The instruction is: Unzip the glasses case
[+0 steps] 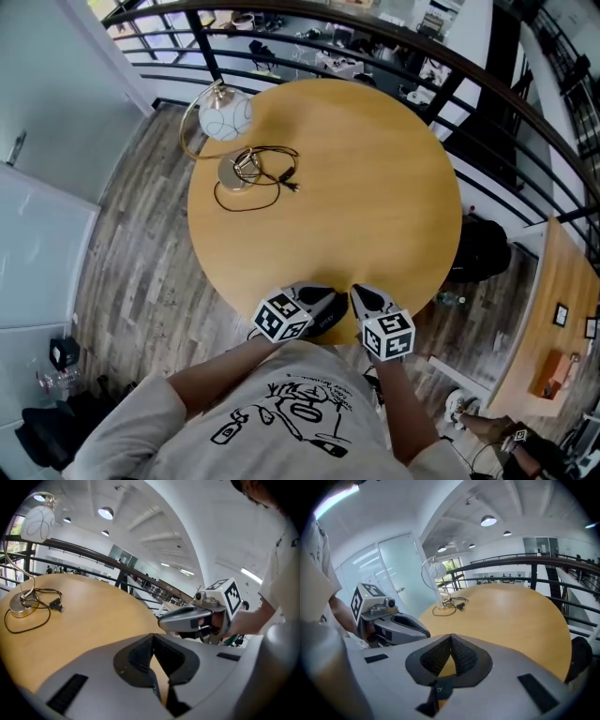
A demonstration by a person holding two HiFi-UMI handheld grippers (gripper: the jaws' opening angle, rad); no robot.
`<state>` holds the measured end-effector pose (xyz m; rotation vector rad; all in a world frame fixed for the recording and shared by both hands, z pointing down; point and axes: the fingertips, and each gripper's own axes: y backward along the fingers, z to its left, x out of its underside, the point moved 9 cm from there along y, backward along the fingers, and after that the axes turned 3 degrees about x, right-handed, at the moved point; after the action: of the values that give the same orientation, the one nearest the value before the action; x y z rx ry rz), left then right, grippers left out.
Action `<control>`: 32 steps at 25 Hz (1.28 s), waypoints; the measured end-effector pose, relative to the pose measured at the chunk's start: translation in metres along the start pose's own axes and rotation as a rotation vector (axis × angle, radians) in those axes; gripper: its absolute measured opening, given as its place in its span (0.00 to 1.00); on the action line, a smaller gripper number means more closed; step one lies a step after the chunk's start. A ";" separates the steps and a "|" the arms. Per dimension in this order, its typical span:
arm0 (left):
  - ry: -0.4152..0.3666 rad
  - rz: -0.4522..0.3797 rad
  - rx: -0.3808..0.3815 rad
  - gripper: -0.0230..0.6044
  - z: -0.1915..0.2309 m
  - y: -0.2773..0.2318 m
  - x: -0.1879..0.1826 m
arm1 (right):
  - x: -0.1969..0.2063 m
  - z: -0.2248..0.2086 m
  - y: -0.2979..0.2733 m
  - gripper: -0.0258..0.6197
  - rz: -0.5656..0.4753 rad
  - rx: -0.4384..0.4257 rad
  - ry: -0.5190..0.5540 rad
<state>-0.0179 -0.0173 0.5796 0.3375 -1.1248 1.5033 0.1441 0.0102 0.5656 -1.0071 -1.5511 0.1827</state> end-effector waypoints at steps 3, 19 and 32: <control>0.006 -0.094 0.000 0.05 -0.015 0.017 -0.025 | -0.024 0.018 0.020 0.08 -0.086 -0.015 -0.032; -0.090 -0.222 -0.154 0.05 -0.048 0.050 -0.040 | -0.035 0.078 0.053 0.08 -0.236 0.014 -0.041; -0.126 -0.313 -0.107 0.05 -0.054 0.054 -0.049 | -0.040 0.074 0.059 0.07 -0.310 0.069 -0.028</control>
<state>-0.0309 0.0026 0.4917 0.5148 -1.1857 1.1552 0.1050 0.0495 0.4793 -0.7019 -1.6929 0.0328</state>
